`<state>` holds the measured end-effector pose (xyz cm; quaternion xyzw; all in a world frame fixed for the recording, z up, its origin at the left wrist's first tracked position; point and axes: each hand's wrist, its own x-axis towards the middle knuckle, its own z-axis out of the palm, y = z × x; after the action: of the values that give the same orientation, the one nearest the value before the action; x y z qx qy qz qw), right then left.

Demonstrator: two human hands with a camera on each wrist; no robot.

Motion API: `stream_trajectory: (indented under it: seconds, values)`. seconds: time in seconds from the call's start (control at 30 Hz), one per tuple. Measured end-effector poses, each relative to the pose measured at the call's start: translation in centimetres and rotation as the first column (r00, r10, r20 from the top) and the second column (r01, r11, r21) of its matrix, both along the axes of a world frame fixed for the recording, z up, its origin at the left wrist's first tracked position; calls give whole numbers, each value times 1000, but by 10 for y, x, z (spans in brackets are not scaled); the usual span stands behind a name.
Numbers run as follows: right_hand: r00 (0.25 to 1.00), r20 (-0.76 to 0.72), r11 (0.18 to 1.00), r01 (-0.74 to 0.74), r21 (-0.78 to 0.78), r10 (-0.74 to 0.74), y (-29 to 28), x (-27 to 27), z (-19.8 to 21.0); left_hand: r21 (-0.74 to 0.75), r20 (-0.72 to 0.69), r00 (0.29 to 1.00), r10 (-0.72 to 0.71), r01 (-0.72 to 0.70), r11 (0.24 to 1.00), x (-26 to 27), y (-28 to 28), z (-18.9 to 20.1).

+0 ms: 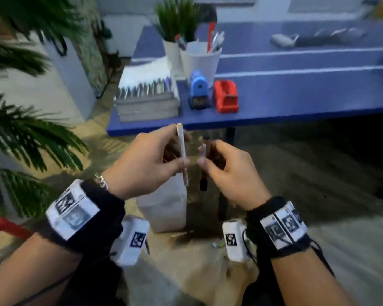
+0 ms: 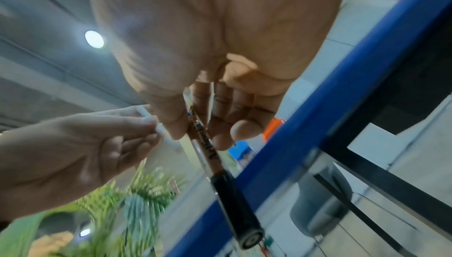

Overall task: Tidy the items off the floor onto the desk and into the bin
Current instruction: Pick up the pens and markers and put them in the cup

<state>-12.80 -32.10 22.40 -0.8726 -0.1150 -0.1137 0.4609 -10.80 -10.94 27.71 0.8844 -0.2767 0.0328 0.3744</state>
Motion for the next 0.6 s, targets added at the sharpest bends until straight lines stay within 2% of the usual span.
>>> stream_trajectory:
  seconds: [0.07,0.13,0.23,0.3,0.37,0.43,0.6]
  values:
    - [996,84,997,-2,82,-5,-7,-11,29,-108,145,988,58,-42,993,-2,-12,49]
    - [990,140,986,11,165,-34,-13,-21,49,-164,304,940,156,-110,980,16,-22,92]
    - [988,152,971,-1,239,-36,-19,-31,65,-117,449,864,228,-196,974,73,-39,145]
    - [987,156,968,-3,252,-38,-22,-36,69,-43,507,814,283,-304,952,118,-52,167]
    - [989,147,967,-1,254,-37,-24,-40,69,36,536,778,328,-409,912,160,-64,177]
    - [991,131,966,3,260,-39,-27,-41,66,90,531,772,350,-462,882,190,-77,178]
    - [998,48,969,23,248,-36,-40,-47,48,259,538,782,315,-509,821,237,-98,144]
